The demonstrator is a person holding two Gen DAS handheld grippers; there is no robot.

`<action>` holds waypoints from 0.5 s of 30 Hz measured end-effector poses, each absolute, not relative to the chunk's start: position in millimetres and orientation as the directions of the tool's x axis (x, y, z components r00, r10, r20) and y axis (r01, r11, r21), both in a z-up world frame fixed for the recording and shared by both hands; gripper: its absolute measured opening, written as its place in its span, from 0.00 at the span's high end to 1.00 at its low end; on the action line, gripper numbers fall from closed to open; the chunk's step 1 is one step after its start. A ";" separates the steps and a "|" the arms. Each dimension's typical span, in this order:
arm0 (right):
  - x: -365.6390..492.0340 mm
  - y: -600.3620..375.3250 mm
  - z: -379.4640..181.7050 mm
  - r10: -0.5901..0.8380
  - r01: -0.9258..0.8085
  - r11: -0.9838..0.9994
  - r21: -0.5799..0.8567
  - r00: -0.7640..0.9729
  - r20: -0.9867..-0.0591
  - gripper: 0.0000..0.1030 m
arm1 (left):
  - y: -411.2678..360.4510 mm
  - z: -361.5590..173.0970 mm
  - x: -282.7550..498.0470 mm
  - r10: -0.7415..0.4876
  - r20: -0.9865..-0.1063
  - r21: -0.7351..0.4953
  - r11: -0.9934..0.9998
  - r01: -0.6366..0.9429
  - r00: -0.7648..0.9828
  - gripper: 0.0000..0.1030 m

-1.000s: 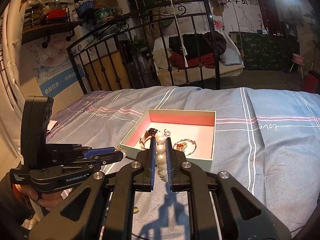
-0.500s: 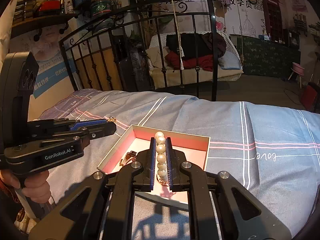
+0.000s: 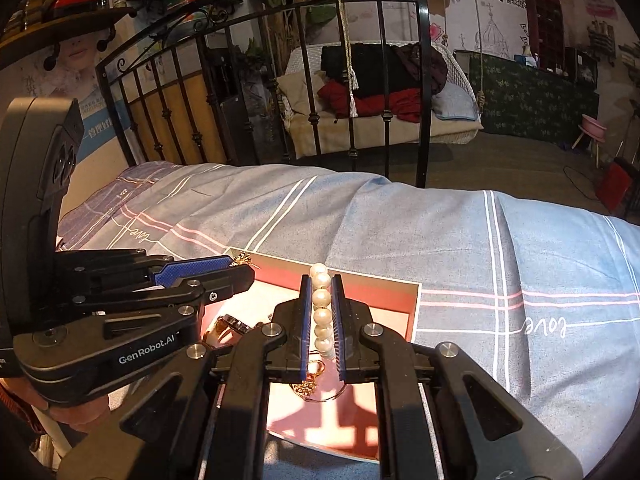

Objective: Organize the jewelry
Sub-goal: 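Open the left tool over the box while the right releases the pearl bracelet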

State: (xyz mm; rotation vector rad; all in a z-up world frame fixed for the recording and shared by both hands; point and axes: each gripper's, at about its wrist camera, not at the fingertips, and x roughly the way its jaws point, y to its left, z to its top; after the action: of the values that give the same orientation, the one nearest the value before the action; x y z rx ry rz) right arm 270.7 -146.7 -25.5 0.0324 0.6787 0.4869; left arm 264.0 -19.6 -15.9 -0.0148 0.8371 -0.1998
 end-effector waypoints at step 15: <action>284.8 -137.9 -73.9 0.397 -0.402 0.901 0.166 0.604 -0.691 0.90 | -35.7 -50.2 285.9 -0.111 -0.802 -0.008 0.985 0.175 0.586 0.84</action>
State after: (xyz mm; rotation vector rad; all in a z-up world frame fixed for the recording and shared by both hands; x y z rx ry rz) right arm 284.8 -137.9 -73.9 -0.0068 0.7983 0.4621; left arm 285.9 -35.7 -50.2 0.0743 0.9296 -0.1664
